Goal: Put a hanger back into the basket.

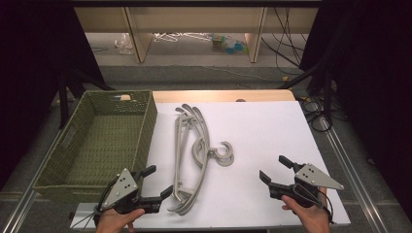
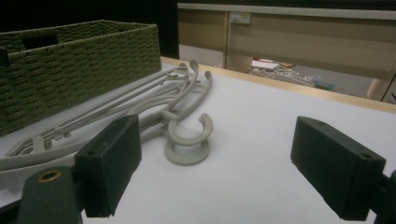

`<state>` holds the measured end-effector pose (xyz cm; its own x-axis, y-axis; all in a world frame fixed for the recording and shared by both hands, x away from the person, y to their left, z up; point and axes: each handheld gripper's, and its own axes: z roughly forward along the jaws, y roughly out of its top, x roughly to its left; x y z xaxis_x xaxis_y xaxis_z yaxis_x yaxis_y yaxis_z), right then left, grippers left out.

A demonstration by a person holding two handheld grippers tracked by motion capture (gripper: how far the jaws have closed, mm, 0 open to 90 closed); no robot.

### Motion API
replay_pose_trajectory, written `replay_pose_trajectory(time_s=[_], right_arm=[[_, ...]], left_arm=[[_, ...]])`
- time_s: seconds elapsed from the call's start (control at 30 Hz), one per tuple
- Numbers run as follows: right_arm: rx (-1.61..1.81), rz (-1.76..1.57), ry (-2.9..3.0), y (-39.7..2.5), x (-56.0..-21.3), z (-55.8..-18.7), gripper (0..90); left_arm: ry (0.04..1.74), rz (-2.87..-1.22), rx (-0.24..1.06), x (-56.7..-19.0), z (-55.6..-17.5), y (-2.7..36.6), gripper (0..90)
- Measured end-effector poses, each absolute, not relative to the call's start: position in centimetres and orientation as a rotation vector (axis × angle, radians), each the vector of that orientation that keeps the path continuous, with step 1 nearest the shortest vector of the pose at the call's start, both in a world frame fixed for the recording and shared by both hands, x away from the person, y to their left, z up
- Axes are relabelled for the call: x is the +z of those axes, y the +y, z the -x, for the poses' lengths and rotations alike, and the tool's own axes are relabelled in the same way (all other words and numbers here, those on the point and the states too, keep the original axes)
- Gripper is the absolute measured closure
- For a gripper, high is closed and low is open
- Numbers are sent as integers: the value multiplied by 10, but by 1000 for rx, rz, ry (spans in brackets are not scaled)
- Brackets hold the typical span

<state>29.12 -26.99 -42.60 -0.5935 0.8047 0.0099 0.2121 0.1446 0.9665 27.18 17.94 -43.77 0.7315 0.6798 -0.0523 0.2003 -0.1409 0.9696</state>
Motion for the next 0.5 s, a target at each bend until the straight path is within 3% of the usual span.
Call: replay_pose_trajectory(time_s=[0.5], right_arm=[[1486,-986,1896,-269,-429,-295,175]], left_arm=[[819,-1838,462,-427,-288,144,161]])
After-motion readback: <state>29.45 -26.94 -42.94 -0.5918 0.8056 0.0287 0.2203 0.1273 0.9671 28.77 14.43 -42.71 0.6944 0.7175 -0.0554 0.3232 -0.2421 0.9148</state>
